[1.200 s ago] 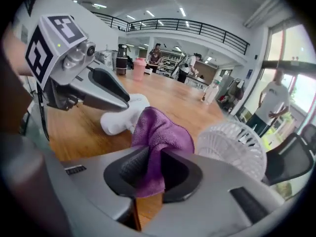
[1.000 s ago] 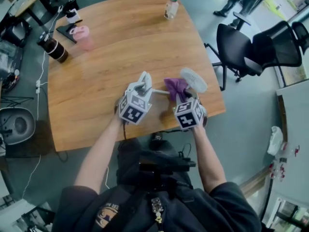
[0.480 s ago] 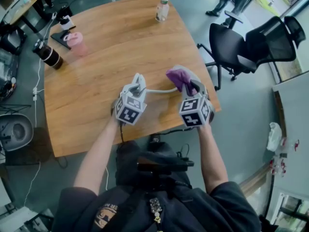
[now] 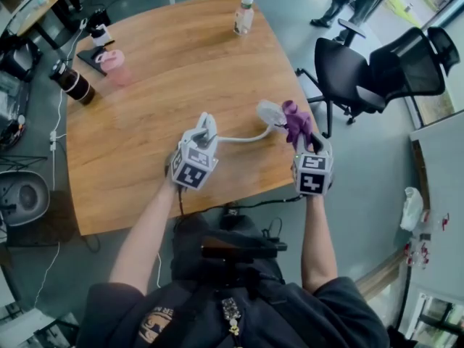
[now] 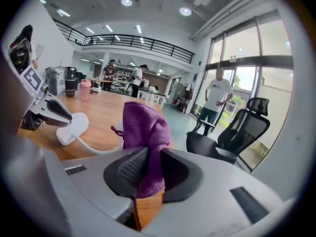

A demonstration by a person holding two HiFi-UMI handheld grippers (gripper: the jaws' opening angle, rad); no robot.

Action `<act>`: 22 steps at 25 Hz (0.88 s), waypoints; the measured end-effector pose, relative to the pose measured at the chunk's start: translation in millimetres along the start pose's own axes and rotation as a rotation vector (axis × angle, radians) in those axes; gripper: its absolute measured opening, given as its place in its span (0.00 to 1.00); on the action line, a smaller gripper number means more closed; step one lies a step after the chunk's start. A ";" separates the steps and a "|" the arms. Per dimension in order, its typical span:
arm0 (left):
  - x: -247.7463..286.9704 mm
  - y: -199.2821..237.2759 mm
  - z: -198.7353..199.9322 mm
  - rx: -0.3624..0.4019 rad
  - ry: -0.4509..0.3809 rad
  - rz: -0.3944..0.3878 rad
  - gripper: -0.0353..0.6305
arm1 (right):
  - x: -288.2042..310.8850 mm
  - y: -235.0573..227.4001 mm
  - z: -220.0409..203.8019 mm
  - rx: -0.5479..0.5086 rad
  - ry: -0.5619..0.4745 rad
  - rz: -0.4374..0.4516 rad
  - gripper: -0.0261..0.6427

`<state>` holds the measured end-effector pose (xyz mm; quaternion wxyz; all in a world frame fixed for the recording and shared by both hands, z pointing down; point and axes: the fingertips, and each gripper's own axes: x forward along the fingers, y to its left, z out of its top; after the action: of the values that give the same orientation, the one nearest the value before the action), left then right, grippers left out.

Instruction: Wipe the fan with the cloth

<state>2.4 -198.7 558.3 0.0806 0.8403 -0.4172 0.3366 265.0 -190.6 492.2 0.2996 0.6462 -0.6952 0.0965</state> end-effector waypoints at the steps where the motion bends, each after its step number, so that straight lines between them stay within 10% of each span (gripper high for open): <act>1: 0.4 0.9 0.1 -0.001 0.000 0.002 0.21 | 5.2 -7.4 -11.0 0.033 0.023 -0.006 0.15; 7: -0.9 -0.6 -1.8 0.004 -0.009 0.009 0.21 | 13.4 -18.1 -18.1 0.044 0.062 0.054 0.15; 22: 5.3 4.0 5.1 -0.027 -0.001 0.040 0.20 | 54.4 131.4 61.6 -0.274 0.072 0.361 0.15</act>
<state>4.2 -206.8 557.2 0.0852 0.8306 -0.4388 0.3321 122.1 -249.2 505.5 0.3873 0.4607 -0.7949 0.0761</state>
